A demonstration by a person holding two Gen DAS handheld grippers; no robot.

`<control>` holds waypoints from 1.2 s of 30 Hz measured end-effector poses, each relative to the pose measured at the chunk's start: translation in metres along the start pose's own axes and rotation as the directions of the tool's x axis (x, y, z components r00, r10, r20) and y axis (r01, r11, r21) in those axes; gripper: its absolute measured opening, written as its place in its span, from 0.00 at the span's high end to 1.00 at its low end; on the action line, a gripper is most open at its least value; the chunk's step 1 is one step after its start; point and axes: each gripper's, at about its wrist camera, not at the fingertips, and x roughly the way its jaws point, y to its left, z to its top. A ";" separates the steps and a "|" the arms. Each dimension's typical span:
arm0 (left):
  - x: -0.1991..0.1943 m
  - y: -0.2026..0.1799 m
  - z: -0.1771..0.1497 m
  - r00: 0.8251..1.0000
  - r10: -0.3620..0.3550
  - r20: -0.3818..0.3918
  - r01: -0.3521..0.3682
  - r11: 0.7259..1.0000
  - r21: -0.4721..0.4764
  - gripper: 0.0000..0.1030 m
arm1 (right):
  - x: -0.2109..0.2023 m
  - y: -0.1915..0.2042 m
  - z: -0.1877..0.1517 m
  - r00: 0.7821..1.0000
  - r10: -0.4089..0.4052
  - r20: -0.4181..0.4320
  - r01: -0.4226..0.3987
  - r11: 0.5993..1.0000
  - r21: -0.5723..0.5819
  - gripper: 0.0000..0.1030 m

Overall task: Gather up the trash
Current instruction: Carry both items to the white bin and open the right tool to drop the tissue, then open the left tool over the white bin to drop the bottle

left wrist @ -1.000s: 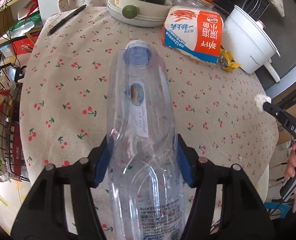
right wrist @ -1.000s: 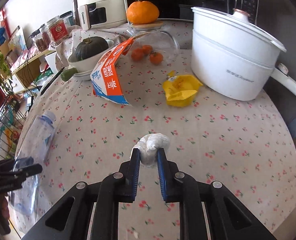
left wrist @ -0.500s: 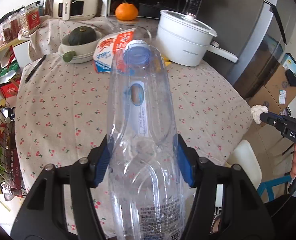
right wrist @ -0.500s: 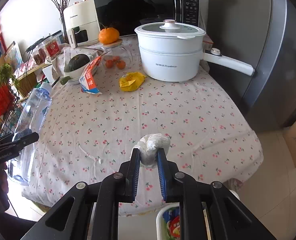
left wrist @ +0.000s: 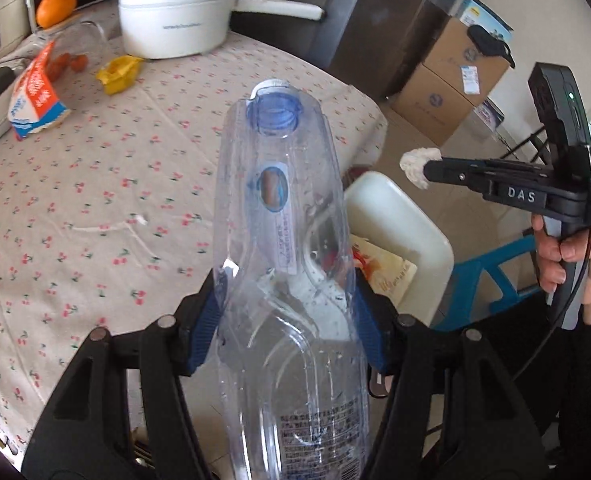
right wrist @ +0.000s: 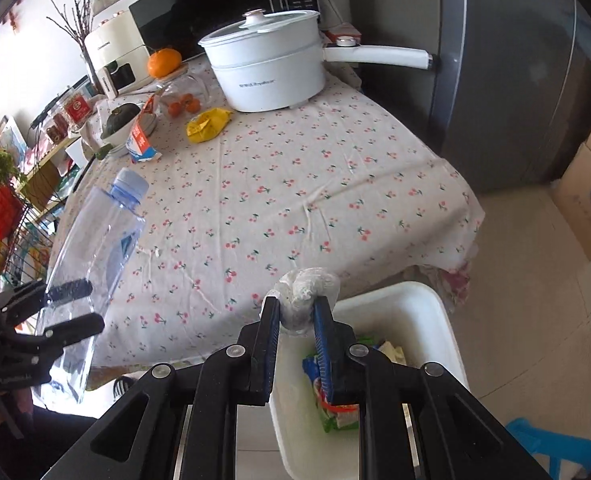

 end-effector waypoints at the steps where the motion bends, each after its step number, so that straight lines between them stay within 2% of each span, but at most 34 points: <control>1: 0.008 -0.009 0.000 1.000 -0.015 -0.021 0.015 1.000 0.018 0.39 | 0.003 -0.008 -0.004 1.000 -0.007 -0.018 0.008 1.000 0.015 0.82; 8: 0.053 -0.064 0.002 0.988 -0.056 -0.143 0.075 0.989 0.131 0.39 | 0.023 -0.054 -0.037 0.986 -0.059 -0.155 0.073 0.994 0.083 0.81; 12: 0.075 -0.084 0.004 0.970 -0.084 -0.226 0.120 0.981 0.150 0.39 | 0.028 -0.078 -0.048 0.977 -0.057 -0.203 0.089 0.984 0.153 0.75; 14: 0.085 -0.090 0.004 0.960 -0.093 -0.263 0.136 0.979 0.149 0.39 | 0.025 -0.084 -0.049 0.978 -0.069 -0.196 0.102 0.981 0.168 0.62; 16: 0.095 -0.093 0.006 0.950 -0.101 -0.297 0.148 0.979 0.141 0.39 | 0.016 -0.087 -0.049 0.983 -0.089 -0.163 0.115 0.980 0.164 0.42; 17: 0.100 -0.094 0.005 0.943 -0.105 -0.314 0.155 0.979 0.135 0.39 | 0.012 -0.088 -0.049 0.984 -0.102 -0.148 0.125 0.980 0.157 0.40; 20: 0.113 -0.097 0.005 0.925 -0.117 -0.361 0.171 0.978 0.120 0.39 | 0.005 -0.091 -0.049 0.983 -0.132 -0.126 0.150 0.978 0.146 0.38; 24: 0.130 -0.100 0.007 0.905 -0.128 -0.406 0.184 0.978 0.102 0.39 | 0.002 -0.101 -0.051 0.983 -0.131 -0.129 0.152 0.974 0.167 0.37; 26: 0.138 -0.101 0.009 0.900 -0.134 -0.415 0.189 0.977 0.094 0.39 | 0.001 -0.106 -0.052 0.983 -0.129 -0.131 0.151 0.972 0.180 0.37; 31: 0.150 -0.099 0.017 0.897 -0.148 -0.416 0.199 0.976 0.083 0.39 | -0.003 -0.113 -0.050 0.986 -0.118 -0.116 0.140 0.967 0.211 0.37; 36: 0.147 -0.095 0.032 0.908 -0.195 -0.370 0.228 0.972 0.049 0.26 | -0.005 -0.115 -0.049 0.987 -0.117 -0.108 0.139 0.965 0.221 0.37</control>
